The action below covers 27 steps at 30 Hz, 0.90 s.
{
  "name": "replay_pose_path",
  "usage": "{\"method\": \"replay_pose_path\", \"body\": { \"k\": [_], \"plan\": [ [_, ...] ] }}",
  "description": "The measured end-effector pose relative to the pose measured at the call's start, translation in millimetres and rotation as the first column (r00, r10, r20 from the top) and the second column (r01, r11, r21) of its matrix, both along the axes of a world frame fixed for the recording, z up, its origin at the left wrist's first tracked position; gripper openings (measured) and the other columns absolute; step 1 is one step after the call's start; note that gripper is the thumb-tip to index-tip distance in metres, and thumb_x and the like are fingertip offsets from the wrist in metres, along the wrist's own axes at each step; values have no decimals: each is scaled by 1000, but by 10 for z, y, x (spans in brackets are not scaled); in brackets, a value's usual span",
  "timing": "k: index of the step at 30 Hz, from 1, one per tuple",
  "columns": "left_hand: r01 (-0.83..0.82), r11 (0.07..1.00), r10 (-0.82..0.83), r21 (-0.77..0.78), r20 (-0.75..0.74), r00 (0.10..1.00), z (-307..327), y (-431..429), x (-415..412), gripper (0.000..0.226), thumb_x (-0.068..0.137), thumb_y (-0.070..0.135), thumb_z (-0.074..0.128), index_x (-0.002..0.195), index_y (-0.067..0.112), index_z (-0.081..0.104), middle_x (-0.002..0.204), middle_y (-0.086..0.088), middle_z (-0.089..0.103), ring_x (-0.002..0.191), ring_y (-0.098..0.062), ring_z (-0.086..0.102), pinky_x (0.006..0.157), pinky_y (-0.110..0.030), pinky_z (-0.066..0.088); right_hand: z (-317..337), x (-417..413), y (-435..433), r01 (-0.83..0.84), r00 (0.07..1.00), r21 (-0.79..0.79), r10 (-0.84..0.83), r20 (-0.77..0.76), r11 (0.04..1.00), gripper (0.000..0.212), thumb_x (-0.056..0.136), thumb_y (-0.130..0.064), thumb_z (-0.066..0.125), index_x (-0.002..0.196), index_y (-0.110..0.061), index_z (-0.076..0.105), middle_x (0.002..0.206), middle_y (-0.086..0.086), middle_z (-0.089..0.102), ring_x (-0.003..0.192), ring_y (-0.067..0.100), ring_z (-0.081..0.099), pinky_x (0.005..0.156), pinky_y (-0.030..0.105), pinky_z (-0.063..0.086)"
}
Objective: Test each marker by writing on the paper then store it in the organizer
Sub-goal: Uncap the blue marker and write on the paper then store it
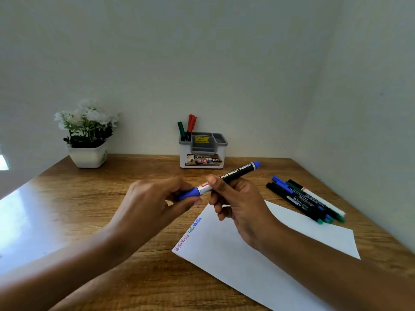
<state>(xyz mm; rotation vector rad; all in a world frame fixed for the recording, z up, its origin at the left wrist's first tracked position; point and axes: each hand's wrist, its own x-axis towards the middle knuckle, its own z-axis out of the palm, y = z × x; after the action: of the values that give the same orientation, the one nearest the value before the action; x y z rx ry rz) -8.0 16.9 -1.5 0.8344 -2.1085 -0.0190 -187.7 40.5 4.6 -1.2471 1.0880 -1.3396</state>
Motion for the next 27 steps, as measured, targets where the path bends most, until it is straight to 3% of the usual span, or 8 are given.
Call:
{"method": "replay_pose_path", "body": {
  "k": [4, 8, 10, 12, 16, 17, 23, 27],
  "plan": [
    [115, 924, 15, 364, -334, 943, 116, -112, -30, 53, 54, 54, 72, 103, 34, 67, 85, 16, 74, 80, 4, 69, 74, -14, 54, 134, -75, -50, 72, 992, -80, -63, 107, 994, 26, 87, -35, 54, 85, -12, 65, 70, 1, 66, 65, 10, 60, 48, 23, 48],
    [68, 808, 153, 585, -319, 935, 53, -538, -84, 75, 65, 52, 71, 133, 29, 49, 128, 5, 61, 118, -11, 57, 101, -35, 46, 349, -233, -216, 45, 981, -149, -16, 192, 988, 22, 96, -34, 40, 85, -18, 49, 75, 6, 69, 71, 18, 67, 66, 37, 57],
    [42, 721, 248, 691, -315, 916, -24, -868, -203, 77, 76, 39, 72, 143, 28, 36, 146, -1, 44, 130, -22, 46, 105, -41, 41, 426, -211, -355, -3, 1000, -123, 4, 12, 992, 23, 97, -37, 39, 93, -17, 50, 64, 4, 58, 53, 15, 58, 58, 32, 55],
    [24, 655, 333, 755, -318, 888, -77, -1176, -347, 80, 81, 33, 72, 146, 30, 25, 153, -6, 33, 135, -29, 38, 107, -47, 38, 515, -162, -599, 11, 938, -105, -47, -344, 994, 30, 99, -38, 37, 101, -14, 55, 59, 1, 47, 45, 12, 45, 47, 27, 46],
    [54, 676, 364, 735, -396, 843, -106, -1549, -580, 84, 87, 29, 67, 150, 26, 12, 155, -10, 26, 138, -31, 32, 108, -45, 34, 919, -82, -1162, 37, 459, -149, -149, -876, 988, 31, 101, -26, 34, 94, -4, 54, 64, 1, 40, 49, 11, 36, 43, 22, 31],
    [66, 685, 362, 725, -419, 833, -114, -1609, -615, 84, 88, 28, 67, 151, 25, 11, 155, -10, 26, 138, -31, 32, 108, -45, 34, 1041, -56, -1268, 43, 363, -141, -147, -920, 989, 26, 100, -17, 33, 84, -5, 49, 66, 2, 39, 51, 11, 35, 45, 22, 29],
    [69, 732, 324, 677, -436, 840, -180, -1798, -632, 77, 89, 28, 65, 149, 25, 17, 151, -7, 36, 132, -28, 43, 104, -42, 41, 1437, 50, -1833, 118, 257, 25, -6, -967, 993, 20, 90, -3, 43, 70, -3, 47, 69, 9, 44, 54, 17, 37, 46, 24, 32],
    [64, 761, 301, 645, -439, 846, -192, -1809, -638, 70, 90, 25, 63, 147, 24, 24, 148, -6, 42, 130, -26, 46, 101, -39, 43, 1454, 43, -2149, 122, 363, 22, -24, -932, 992, 4, 86, 0, 59, 82, 0, 58, 75, 11, 53, 58, 17, 51, 48, 21, 49]
  ]
}}
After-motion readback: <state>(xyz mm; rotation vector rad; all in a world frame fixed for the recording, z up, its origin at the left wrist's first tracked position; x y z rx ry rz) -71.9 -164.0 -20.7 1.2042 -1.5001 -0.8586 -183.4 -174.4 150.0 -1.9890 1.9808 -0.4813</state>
